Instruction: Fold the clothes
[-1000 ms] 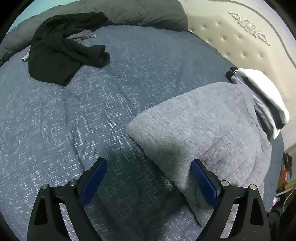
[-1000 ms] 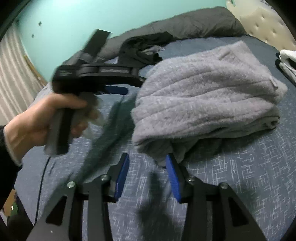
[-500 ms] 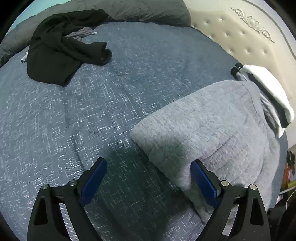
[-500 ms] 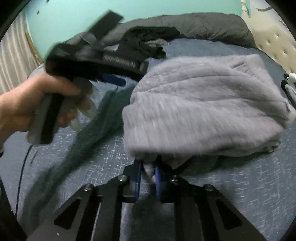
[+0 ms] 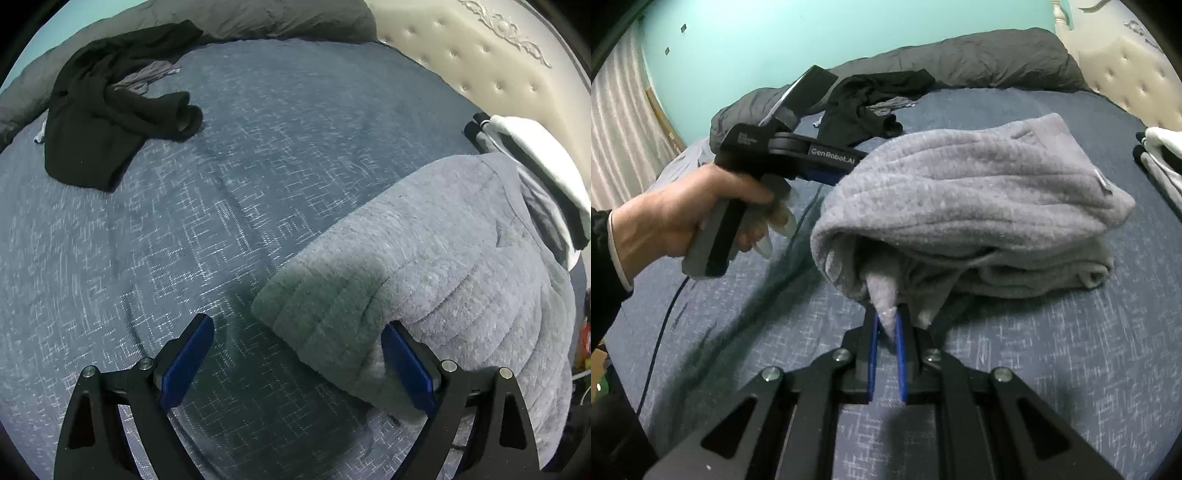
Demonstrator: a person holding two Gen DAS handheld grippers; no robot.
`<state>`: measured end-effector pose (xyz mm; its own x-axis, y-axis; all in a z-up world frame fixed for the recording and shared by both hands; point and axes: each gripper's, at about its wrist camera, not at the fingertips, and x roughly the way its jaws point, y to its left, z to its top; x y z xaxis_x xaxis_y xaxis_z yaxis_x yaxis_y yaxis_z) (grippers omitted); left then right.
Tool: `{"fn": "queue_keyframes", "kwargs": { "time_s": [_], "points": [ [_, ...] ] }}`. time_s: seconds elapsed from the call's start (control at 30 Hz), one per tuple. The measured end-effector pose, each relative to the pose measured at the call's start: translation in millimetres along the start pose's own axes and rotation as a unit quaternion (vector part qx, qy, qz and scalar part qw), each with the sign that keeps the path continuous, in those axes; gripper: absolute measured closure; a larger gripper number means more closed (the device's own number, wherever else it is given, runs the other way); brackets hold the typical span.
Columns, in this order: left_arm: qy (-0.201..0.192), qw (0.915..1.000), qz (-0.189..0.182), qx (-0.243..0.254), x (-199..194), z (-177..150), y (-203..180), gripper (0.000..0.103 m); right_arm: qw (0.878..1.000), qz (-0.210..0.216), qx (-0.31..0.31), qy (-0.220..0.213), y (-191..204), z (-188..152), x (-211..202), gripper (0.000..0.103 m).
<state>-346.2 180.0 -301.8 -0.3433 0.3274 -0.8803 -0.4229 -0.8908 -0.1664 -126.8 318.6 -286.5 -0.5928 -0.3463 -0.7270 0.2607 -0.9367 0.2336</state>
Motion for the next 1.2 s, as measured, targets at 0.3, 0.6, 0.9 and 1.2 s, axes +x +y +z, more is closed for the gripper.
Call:
{"fn": "queue_keyframes", "kwargs": {
  "time_s": [0.3,0.6,0.9,1.2],
  "points": [
    [-0.005,0.9999,0.006,-0.013,-2,-2,3,0.008,0.999,0.028,0.034,0.004,-5,-4,-3,0.092],
    [-0.046,0.9975,-0.014,-0.051,-44,-20,24,0.009,0.995,0.037,0.093,-0.023,-22,7,-10,0.059],
    [-0.094,0.9900,-0.020,-0.104,-103,-97,51,0.009,0.975,0.075,0.203,-0.056,-56,-2,-24,0.049],
    [-0.078,0.9887,-0.035,-0.123,-91,-132,55,0.009,0.950,0.089,0.282,-0.103,-88,-3,-46,0.037]
  ]
}}
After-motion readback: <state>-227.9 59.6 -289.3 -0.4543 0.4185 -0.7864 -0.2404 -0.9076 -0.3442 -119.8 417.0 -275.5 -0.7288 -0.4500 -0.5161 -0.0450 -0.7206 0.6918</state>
